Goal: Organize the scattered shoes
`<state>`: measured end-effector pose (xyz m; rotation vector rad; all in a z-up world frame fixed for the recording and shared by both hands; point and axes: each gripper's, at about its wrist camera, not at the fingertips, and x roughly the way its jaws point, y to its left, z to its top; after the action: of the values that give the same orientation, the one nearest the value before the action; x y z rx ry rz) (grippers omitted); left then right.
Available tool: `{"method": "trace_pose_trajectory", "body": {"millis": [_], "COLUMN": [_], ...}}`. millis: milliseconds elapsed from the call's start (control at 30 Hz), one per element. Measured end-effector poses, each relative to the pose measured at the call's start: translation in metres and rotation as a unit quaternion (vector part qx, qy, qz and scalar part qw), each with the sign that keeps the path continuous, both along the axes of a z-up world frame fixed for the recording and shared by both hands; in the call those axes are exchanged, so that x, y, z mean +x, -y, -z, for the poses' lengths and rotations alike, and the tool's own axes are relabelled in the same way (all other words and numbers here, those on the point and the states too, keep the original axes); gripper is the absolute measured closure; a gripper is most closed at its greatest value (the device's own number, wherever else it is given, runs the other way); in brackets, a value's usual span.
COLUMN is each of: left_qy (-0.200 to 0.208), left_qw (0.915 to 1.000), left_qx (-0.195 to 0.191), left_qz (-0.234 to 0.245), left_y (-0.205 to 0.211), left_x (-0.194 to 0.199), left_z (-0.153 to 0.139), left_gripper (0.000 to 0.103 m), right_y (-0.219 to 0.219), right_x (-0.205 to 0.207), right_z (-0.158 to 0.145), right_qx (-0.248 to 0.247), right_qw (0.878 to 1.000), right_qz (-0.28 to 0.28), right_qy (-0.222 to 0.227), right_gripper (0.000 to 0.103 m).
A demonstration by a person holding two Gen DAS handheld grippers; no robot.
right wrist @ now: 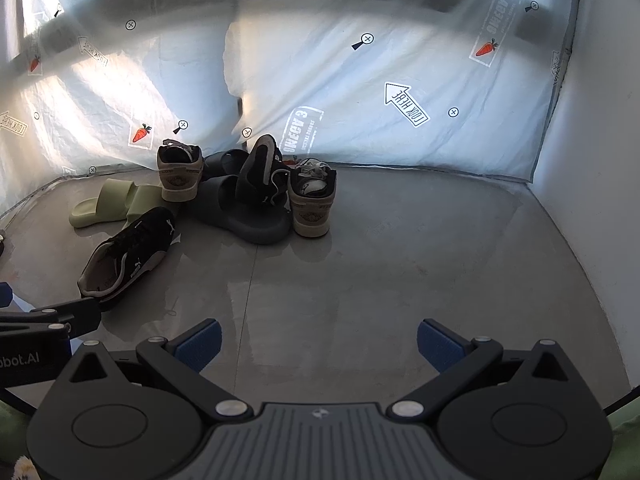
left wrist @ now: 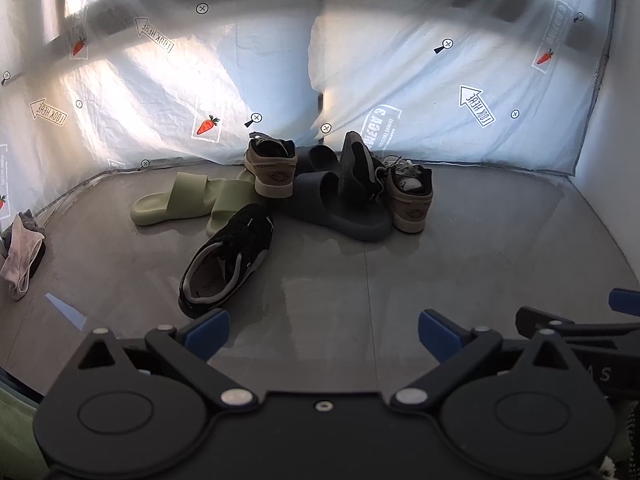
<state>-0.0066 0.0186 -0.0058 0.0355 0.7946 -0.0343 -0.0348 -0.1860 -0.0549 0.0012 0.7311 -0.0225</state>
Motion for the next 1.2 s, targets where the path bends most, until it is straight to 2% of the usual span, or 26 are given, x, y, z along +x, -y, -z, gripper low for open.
{"method": "trace_pose_trajectory", "body": {"millis": [467,633,900,1000,1067,1200], "left_qy": [-0.005,-0.013,-0.007,-0.004,-0.004,0.005], "left_qw": [1.0,0.9999,0.9996,0.9991,0.9986,0.9981], "left_qx": [-0.004,-0.009,-0.025,-0.033,-0.036,-0.031], "left_qz": [-0.004,-0.004,-0.011,-0.027,-0.037,-0.053], "left_y": [-0.004,-0.005,-0.017,-0.029,-0.037,-0.055], "left_x": [0.007,0.014,0.03,0.043,0.05,0.065], "left_z": [-0.001,0.001,0.007,0.016,0.021,0.036], "left_gripper": [0.001,0.004,0.009,0.014,0.021,0.025], "right_y": [-0.003,-0.004,-0.001,0.003,0.005,0.006], "right_x": [0.007,0.011,0.03,0.039,0.044,0.058], "right_z": [0.004,0.006,0.008,0.005,0.002,0.0], "right_qx": [-0.001,0.001,0.035,0.056,0.07,0.087], "right_qw": [1.0,1.0,0.999,0.998,0.997,0.995], "right_qz": [-0.002,-0.004,-0.006,-0.009,-0.014,-0.02], "right_qy": [-0.003,-0.006,-0.003,0.013,0.026,0.036], "right_gripper": [0.0,0.0,0.0,0.0,0.0,0.0]}}
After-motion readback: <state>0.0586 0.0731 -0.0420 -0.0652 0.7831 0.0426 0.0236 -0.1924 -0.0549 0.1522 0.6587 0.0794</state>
